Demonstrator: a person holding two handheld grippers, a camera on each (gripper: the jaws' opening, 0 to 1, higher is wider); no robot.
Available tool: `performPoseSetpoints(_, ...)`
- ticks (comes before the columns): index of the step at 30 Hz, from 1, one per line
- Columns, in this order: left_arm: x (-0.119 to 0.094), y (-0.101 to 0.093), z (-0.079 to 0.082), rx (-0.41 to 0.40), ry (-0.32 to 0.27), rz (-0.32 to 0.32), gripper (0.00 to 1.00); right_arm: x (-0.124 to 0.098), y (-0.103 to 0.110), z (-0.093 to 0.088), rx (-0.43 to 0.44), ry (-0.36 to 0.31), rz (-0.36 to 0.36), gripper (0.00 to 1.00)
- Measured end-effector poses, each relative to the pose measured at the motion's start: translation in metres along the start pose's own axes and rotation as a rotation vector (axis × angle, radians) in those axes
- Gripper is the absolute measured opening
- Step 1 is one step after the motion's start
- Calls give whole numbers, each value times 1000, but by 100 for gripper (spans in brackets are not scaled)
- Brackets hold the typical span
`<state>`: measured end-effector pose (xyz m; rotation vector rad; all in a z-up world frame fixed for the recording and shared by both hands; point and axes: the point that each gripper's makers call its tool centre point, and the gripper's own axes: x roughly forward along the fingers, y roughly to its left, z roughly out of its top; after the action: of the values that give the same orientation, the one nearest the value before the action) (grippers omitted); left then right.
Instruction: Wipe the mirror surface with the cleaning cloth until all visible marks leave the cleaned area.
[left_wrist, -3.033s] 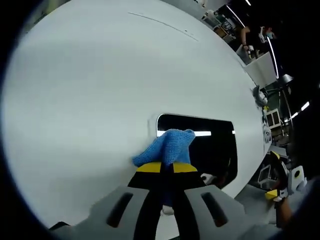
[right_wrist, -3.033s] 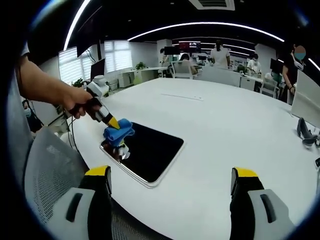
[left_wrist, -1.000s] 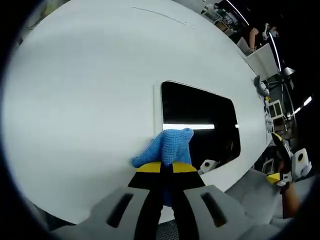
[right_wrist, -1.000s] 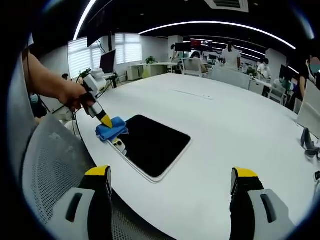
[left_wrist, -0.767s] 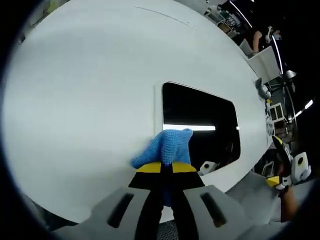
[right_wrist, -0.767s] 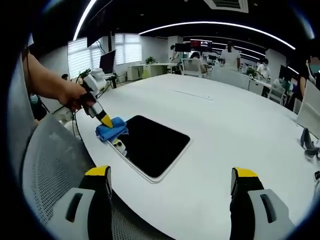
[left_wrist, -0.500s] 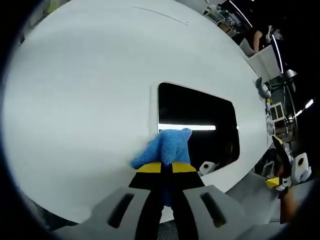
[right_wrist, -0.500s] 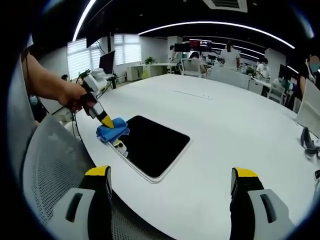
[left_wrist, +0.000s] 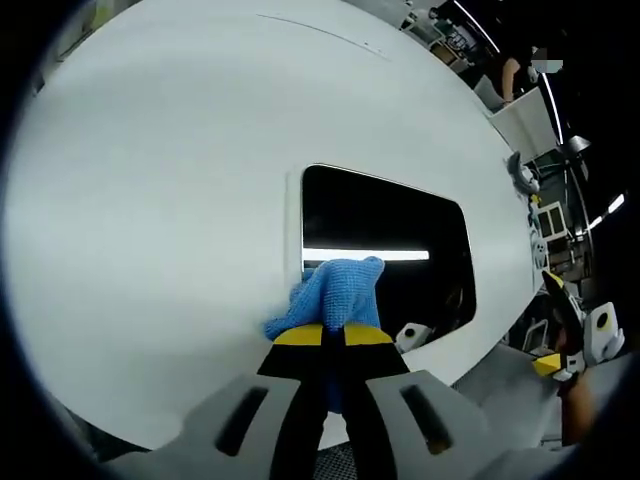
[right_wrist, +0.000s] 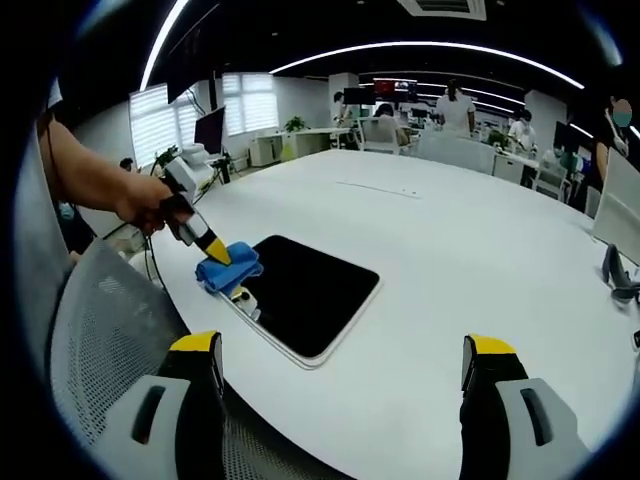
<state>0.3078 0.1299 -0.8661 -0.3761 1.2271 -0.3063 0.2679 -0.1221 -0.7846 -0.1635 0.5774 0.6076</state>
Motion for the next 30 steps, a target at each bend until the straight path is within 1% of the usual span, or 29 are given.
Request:
performPoseSetpoints(10,6,-13,0,13,-4,-6,0,0,-2,1,9,-8,-8,99)
performPoseSetpoints(18,16,-33,-2,32,0,-26,0,0,-2,2,8,-12,-10,99)
performPoseSetpoints(30,26,-56,-4,49,11,-48,0,0,-3,2,10,-17,-11,99)
